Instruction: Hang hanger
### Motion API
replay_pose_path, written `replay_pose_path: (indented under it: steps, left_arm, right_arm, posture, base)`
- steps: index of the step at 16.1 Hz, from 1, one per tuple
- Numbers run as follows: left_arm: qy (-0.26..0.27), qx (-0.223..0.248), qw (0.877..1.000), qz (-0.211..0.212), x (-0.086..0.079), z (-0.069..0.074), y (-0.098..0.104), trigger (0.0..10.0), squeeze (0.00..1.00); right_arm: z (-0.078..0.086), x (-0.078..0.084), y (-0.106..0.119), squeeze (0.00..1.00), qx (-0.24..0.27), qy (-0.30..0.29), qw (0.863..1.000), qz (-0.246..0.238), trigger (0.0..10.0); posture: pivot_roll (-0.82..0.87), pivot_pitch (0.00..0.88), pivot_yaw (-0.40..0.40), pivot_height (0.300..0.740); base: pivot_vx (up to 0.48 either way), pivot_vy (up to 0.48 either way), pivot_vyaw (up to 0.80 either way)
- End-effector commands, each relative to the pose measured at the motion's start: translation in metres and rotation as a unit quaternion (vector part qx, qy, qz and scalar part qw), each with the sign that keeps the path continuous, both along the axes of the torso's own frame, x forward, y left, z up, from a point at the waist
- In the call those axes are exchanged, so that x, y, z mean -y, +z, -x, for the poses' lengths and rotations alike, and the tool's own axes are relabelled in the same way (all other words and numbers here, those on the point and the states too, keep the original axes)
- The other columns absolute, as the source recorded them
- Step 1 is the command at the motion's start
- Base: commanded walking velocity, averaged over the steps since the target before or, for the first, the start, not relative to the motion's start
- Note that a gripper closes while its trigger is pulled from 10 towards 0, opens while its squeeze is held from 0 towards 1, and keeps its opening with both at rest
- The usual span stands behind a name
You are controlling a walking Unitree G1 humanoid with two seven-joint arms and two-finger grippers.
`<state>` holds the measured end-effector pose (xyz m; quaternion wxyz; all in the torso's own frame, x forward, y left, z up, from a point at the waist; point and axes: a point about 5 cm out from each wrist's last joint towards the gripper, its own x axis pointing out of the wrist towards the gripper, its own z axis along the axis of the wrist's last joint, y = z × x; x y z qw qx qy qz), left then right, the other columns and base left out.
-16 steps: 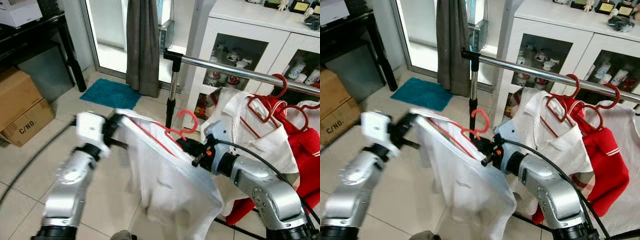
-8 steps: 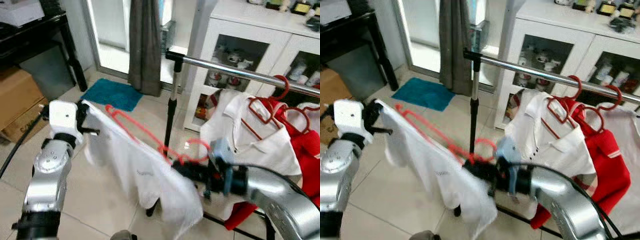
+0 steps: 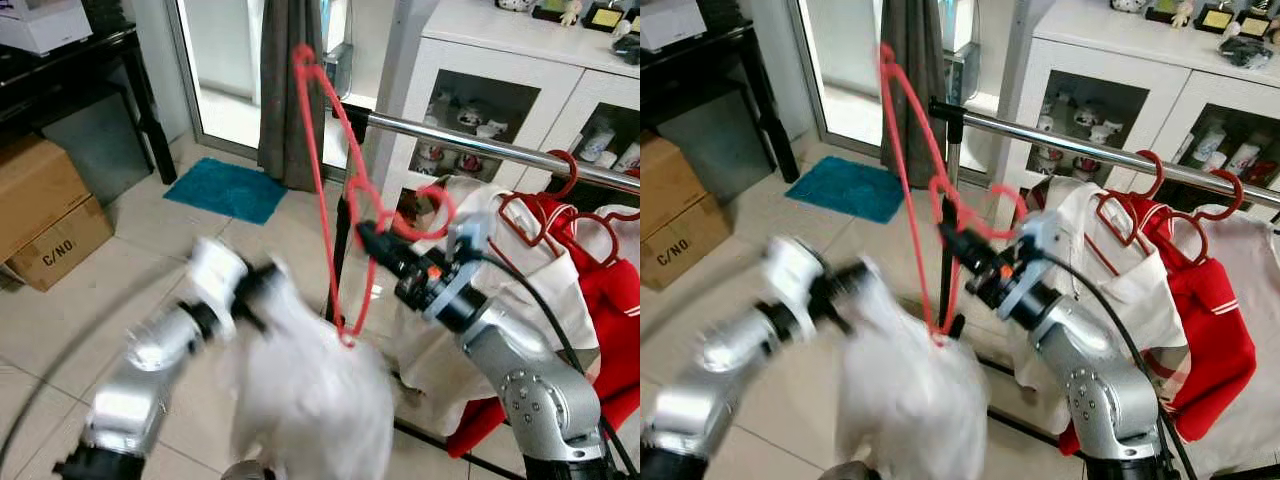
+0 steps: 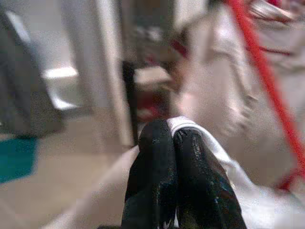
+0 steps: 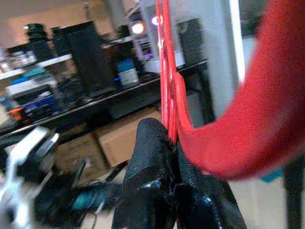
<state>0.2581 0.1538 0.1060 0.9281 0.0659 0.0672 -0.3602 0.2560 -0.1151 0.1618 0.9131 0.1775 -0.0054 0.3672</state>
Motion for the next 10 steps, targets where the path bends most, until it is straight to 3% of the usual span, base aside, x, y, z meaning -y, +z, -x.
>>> replay_pose_path:
  steps: [1, 3, 4, 5, 6, 7, 10]
  left_arm:
    - [-0.021, 0.018, 1.000, 0.006, 0.002, 0.002, 0.011, 0.0, 0.00]
    - [0.028, 0.020, 0.999, 0.023, -0.007, 0.005, 0.011, 0.0, 0.00]
    - [0.064, 0.020, 0.997, 0.035, -0.013, 0.006, 0.010, 0.0, 0.00]
    - [0.084, 0.019, 0.995, 0.046, -0.016, 0.006, 0.009, 0.0, 0.00]
    - [0.126, 0.014, 0.990, 0.059, -0.022, 0.007, 0.004, 2.1, 0.00]
    - [0.135, 0.003, 0.990, 0.048, -0.024, 0.011, -0.002, 10.0, 0.00]
    - [0.125, -0.018, 0.991, 0.040, -0.016, 0.024, -0.009, 10.0, 0.00]
  right_arm:
    - [0.000, 0.004, -0.008, 0.00, -0.012, -0.020, 1.000, 0.015, 0.0]
    - [0.006, 0.001, -0.027, 0.00, -0.031, -0.032, 0.995, 0.084, 0.0]
    - [0.010, 0.002, -0.040, 0.00, -0.050, -0.031, 0.991, 0.122, 10.0]
    - [0.015, 0.002, -0.046, 0.00, -0.053, -0.021, 0.989, 0.138, 10.0]
    - [0.021, 0.005, -0.058, 0.00, -0.070, -0.022, 0.983, 0.170, 10.0]
    - [0.024, 0.009, -0.066, 0.00, -0.079, -0.033, 0.979, 0.183, 10.0]
    - [0.024, 0.012, -0.069, 0.00, -0.082, -0.056, 0.980, 0.174, 10.0]
  posture:
    - [-0.02, 0.000, -0.004, 0.740]
    - [-0.01, 0.000, -0.009, 0.740]
    - [-0.01, 0.000, -0.015, 0.740]
    - [0.00, 0.000, -0.021, 0.740]
    - [0.01, 0.000, -0.035, 0.740]
    - [0.02, 0.000, -0.042, 0.740]
    - [0.03, 0.000, -0.061, 0.740]
  base:
    - [0.000, 0.000, 0.00]
    - [0.000, 0.000, 0.00]
    - [0.000, 0.000, 0.00]
    - [0.000, 0.000, 0.00]
    - [0.000, 0.000, 0.00]
    - [0.000, 0.000, -0.80]
    - [0.000, 0.000, -0.80]
